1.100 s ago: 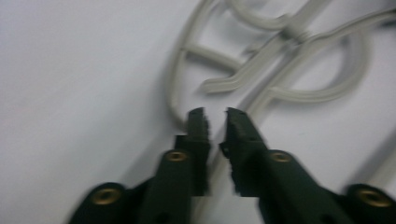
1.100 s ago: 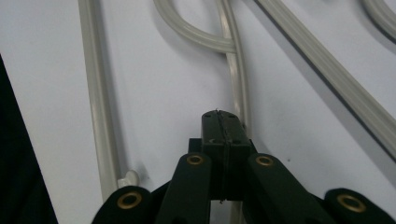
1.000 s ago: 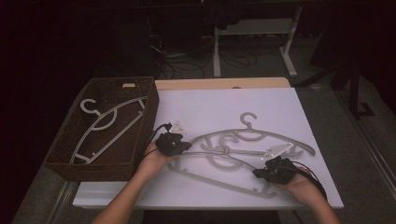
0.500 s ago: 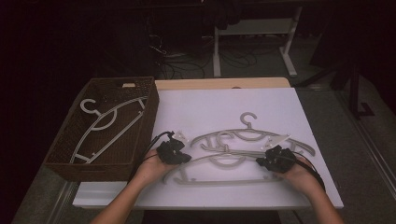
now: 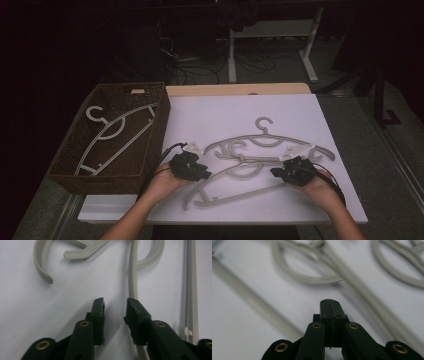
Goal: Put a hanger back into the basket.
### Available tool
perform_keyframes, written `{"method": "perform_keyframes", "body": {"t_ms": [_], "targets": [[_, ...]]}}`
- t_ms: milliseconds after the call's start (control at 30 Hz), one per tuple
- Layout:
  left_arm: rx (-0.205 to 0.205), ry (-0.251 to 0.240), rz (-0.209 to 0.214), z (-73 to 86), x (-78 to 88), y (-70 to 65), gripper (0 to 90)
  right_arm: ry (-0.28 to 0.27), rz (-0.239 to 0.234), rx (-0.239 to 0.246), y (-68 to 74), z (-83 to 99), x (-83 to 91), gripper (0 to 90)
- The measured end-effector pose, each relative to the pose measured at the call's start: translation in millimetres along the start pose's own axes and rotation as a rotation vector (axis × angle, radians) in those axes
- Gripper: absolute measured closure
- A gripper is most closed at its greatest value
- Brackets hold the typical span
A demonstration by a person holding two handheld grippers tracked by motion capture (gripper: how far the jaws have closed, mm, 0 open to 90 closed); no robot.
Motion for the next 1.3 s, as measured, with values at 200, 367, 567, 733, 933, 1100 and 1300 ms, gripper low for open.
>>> {"method": "perform_keyframes", "body": {"t_ms": [200, 367, 567, 733, 933, 1100, 1300], "targets": [[0.01, -0.041, 0.04, -5.5, -1.1, -2.2, 52.1, 0.003, -0.03, 0.012, 22.6, 10.5, 3.5, 88.9], [0.004, -0.039, 0.065, -10.1, -9.1, -5.1, 40.6, 0.038, -0.037, 0.015, 23.6, 14.8, -3.5, 88.9], [-0.009, -0.021, 0.107, -16.1, -21.3, -8.7, 35.8, 0.036, -0.042, 0.008, 23.2, 16.3, -4.7, 88.9], [-0.005, -0.007, 0.164, -22.7, -28.9, -10.0, 48.6, 0.033, -0.043, 0.009, 23.1, 16.9, -4.7, 88.9], [-0.017, 0.01, 0.199, -25.1, -33.4, -14.5, 60.8, 0.029, -0.046, 0.005, 22.9, 17.3, -4.8, 89.0], [-0.017, 0.001, 0.19, -26.2, -30.1, -13.3, 70.0, 0.03, -0.045, 0.01, 22.9, 17.5, -4.8, 88.9], [-0.022, -0.018, 0.225, -28.2, -23.9, -16.8, 70.7, 0.036, -0.051, 0.013, 23.6, 17.7, -5.1, 89.0]]}}
Point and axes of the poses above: each handheld gripper's, and its own axes: x roughly backward along the jaws, z roughly out of its underside, y roughly to its left, the point moved 4 cm from there along -x, roughly forward along the jaws, and after that the axes turned 7 degrees about y, right-handed, at the moved point
